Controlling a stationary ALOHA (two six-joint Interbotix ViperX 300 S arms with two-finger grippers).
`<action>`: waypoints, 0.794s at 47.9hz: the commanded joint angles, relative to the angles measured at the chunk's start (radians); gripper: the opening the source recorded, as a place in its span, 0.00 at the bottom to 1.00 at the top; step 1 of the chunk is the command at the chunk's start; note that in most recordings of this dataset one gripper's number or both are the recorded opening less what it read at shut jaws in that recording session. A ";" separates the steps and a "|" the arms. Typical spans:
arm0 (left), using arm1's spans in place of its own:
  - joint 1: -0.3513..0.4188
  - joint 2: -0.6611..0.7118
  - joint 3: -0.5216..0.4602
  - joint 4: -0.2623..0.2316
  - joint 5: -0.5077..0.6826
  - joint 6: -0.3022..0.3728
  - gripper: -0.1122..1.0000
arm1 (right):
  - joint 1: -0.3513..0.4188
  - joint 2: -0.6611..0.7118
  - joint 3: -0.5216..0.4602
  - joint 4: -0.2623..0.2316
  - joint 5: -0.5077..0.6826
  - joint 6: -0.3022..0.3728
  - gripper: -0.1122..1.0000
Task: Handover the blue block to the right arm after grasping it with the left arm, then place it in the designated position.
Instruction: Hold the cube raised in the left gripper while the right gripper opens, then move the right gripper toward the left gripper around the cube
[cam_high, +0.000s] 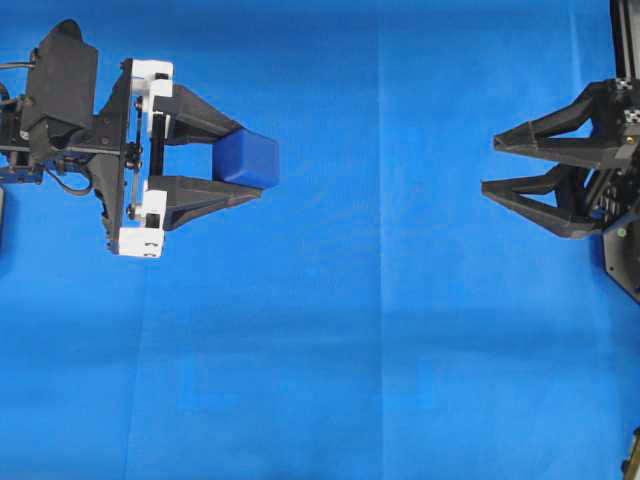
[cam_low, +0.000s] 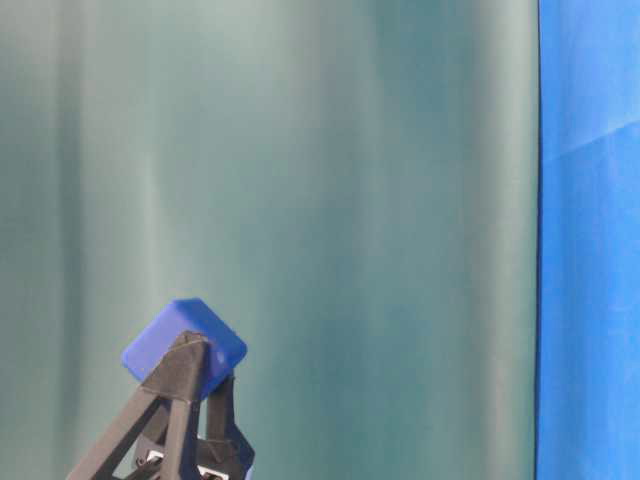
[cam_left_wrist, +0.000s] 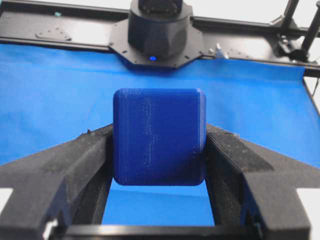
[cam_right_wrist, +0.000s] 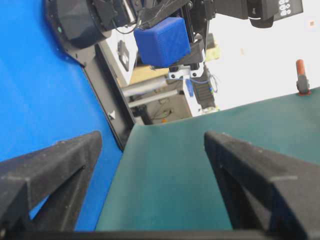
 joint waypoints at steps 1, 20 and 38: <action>-0.005 -0.015 -0.014 0.000 -0.009 -0.002 0.51 | -0.002 0.003 -0.029 0.000 -0.009 0.002 0.97; -0.005 -0.015 -0.015 0.002 -0.009 -0.002 0.51 | -0.002 0.009 -0.031 0.000 -0.012 0.002 0.97; -0.005 -0.015 -0.015 0.000 -0.009 -0.003 0.51 | 0.000 0.138 -0.104 0.002 -0.087 0.002 0.97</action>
